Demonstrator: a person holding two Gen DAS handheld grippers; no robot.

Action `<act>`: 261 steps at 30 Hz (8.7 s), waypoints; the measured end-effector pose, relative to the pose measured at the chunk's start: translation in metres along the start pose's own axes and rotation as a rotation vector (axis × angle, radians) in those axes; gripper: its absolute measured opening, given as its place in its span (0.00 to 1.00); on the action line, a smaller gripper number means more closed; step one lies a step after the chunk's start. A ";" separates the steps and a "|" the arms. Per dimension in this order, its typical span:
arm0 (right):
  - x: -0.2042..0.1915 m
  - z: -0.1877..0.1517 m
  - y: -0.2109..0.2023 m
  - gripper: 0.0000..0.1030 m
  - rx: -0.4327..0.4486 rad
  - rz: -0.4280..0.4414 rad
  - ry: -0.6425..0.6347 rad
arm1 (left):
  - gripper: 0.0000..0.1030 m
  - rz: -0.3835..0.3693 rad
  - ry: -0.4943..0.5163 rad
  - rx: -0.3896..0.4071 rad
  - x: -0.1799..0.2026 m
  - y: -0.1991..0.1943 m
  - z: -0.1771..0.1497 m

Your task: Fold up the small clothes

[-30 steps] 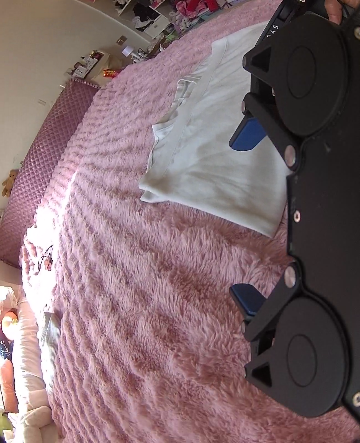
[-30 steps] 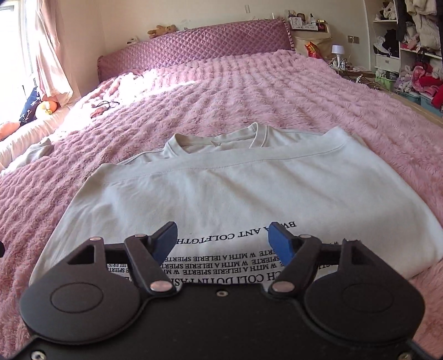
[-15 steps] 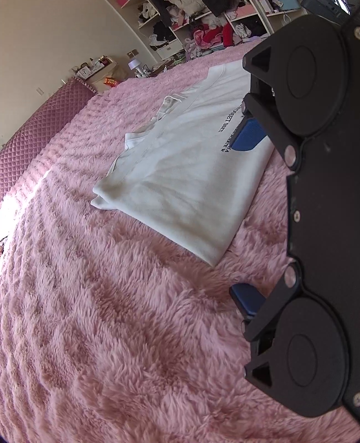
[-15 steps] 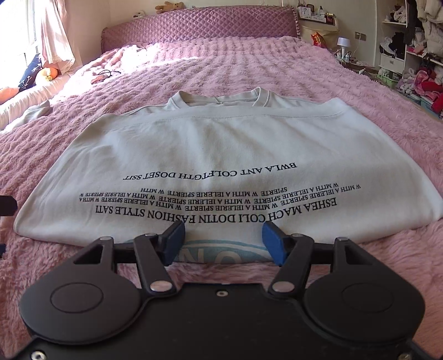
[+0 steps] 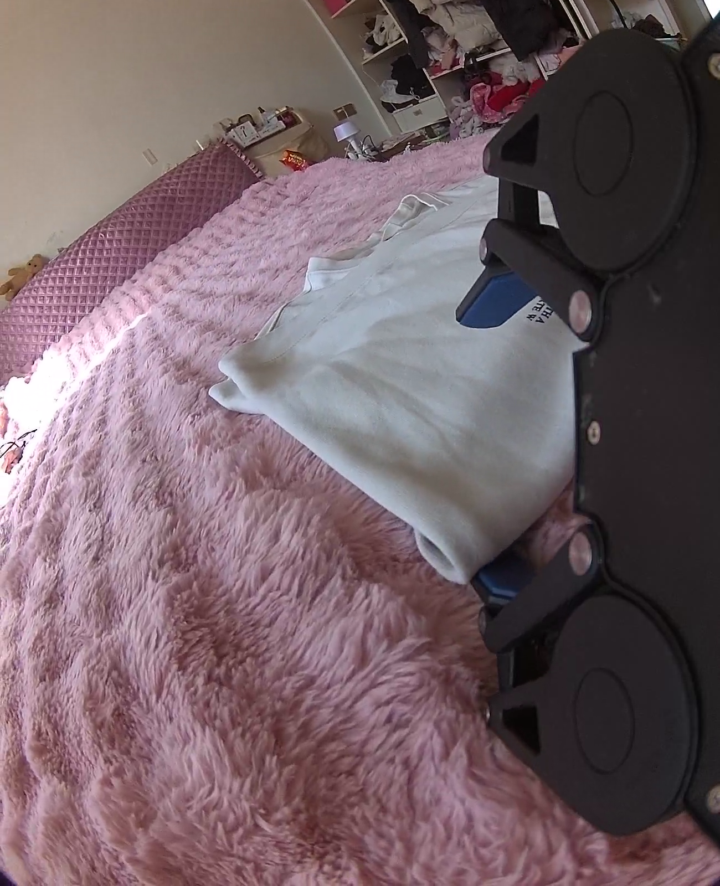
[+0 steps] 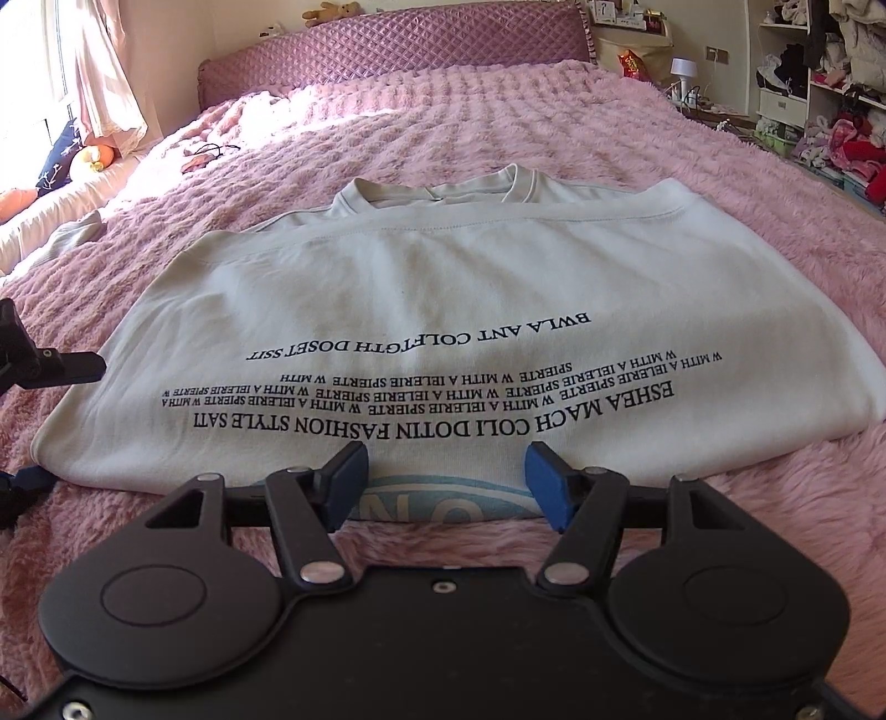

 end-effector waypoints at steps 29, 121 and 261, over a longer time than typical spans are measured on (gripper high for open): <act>0.091 0.026 -0.005 0.68 0.037 -0.035 0.239 | 0.09 0.080 0.133 -0.022 0.017 0.015 0.013; 0.208 0.228 0.145 0.10 -0.006 0.104 0.263 | 0.10 -0.151 0.234 -0.139 0.204 0.241 0.049; 0.211 0.172 0.102 0.28 -0.241 0.355 0.443 | 0.25 -0.272 0.444 -0.395 0.253 0.191 -0.004</act>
Point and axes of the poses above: each gripper's, at about its wrist camera, not at the fingertips, and y roughly the way its jaws point, x to its right, z to its top, the point moved 2 cm from there along y, roughly the way its jaws point, and after that the axes turned 11 degrees about y, right-handed, at the moved point
